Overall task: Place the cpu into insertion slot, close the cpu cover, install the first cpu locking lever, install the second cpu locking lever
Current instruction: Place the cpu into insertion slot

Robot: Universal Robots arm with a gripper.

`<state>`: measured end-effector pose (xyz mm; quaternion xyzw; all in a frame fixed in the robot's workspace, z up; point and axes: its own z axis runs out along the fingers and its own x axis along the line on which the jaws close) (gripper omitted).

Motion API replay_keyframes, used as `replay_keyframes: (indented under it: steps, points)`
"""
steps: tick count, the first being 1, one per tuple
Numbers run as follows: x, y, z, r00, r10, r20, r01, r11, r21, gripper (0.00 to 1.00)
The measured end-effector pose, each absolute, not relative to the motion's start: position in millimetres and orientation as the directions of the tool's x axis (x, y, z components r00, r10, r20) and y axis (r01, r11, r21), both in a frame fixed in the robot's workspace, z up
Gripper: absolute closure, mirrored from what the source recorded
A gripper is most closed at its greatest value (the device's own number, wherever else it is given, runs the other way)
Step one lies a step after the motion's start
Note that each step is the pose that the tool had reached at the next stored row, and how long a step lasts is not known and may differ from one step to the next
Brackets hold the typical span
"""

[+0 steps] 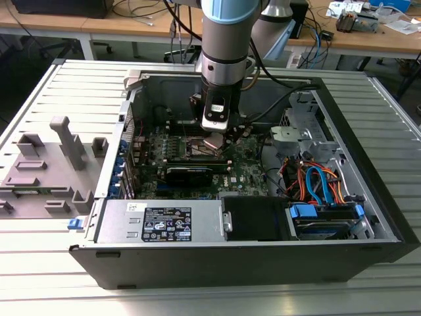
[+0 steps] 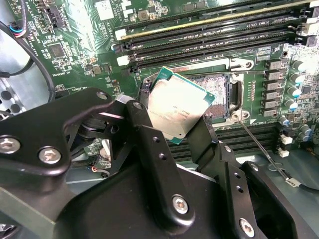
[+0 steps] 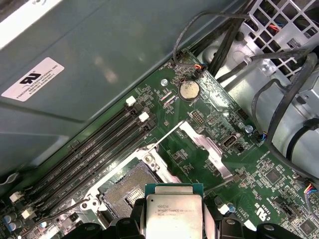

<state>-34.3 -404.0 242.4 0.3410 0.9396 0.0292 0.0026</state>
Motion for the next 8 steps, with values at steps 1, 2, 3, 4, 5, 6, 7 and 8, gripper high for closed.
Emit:
replay_keyframes:
  steps: [1,2,3,4,5,6,7,8]
  points:
    - [-34.2,-404.0,242.4,-0.767,0.642,0.015,0.642,0.765,0.057,0.45]
    - [-34.3,-404.0,242.4,-0.766,0.643,0.015,0.642,0.764,0.057,0.45]
    - [-34.3,-404.0,242.5,-0.765,0.644,0.015,0.644,0.763,0.057,0.45]
    - [-34.3,-404.0,242.4,-0.764,0.645,0.015,0.645,0.762,0.057,0.45]
    - [-34.3,-404.0,242.4,-0.763,0.646,0.015,0.646,0.762,0.057,0.45]
    - [-34.2,-404.0,242.4,-0.763,0.646,0.015,0.646,0.761,0.057,0.45]
    - [-34.3,-404.0,242.4,-0.762,0.647,0.015,0.647,0.761,0.057,0.45]
    - [-34.2,-404.0,242.4,-0.762,0.648,0.015,0.647,0.760,0.057,0.45]
